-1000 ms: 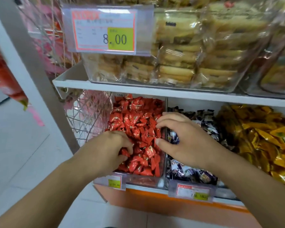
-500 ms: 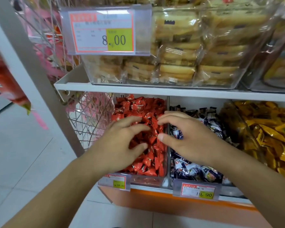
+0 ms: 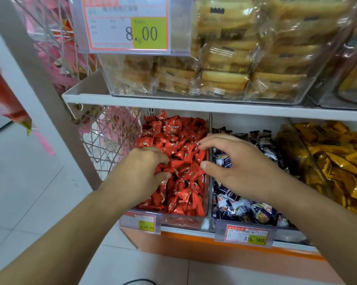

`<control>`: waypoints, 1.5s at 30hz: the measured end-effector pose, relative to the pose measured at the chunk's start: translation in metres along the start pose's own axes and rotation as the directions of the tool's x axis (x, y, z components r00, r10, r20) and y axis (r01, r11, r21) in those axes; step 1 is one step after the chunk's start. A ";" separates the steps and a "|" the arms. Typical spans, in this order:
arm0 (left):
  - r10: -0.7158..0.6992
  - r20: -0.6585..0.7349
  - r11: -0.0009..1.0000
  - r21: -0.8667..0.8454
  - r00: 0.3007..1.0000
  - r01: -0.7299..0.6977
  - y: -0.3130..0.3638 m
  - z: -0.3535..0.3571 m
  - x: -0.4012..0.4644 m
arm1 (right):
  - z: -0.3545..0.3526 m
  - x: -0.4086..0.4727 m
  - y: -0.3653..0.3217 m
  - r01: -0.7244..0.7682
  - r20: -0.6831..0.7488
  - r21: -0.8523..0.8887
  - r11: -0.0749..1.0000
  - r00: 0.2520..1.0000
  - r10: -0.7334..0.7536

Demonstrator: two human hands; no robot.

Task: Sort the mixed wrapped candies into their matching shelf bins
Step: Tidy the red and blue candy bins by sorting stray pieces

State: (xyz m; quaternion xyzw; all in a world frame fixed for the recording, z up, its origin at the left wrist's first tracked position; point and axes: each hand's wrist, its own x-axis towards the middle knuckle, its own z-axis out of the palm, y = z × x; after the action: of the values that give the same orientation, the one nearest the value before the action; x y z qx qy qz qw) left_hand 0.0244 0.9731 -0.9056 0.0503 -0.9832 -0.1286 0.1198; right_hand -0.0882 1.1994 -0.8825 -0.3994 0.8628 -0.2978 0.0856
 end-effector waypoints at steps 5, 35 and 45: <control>-0.093 -0.123 0.996 -0.022 0.988 0.091 -0.007 -0.017 0.000 | 0.000 0.000 0.000 0.006 -0.006 -0.010 1.000 1.000 -0.006; -0.043 0.124 0.995 -0.085 0.991 0.054 -0.002 -0.006 -0.001 | 0.003 0.000 0.001 0.039 -0.013 -0.038 0.999 0.999 -0.040; -0.065 0.119 0.990 -0.117 0.991 0.079 -0.008 -0.007 -0.004 | 0.003 0.000 0.001 0.048 -0.035 -0.051 0.998 0.998 -0.050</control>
State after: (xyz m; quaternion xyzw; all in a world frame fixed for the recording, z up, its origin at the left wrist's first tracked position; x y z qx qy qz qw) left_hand 0.0303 0.9641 -0.9022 0.0711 -0.9763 -0.1952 0.0610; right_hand -0.0876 1.1981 -0.8857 -0.4169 0.8614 -0.2851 0.0528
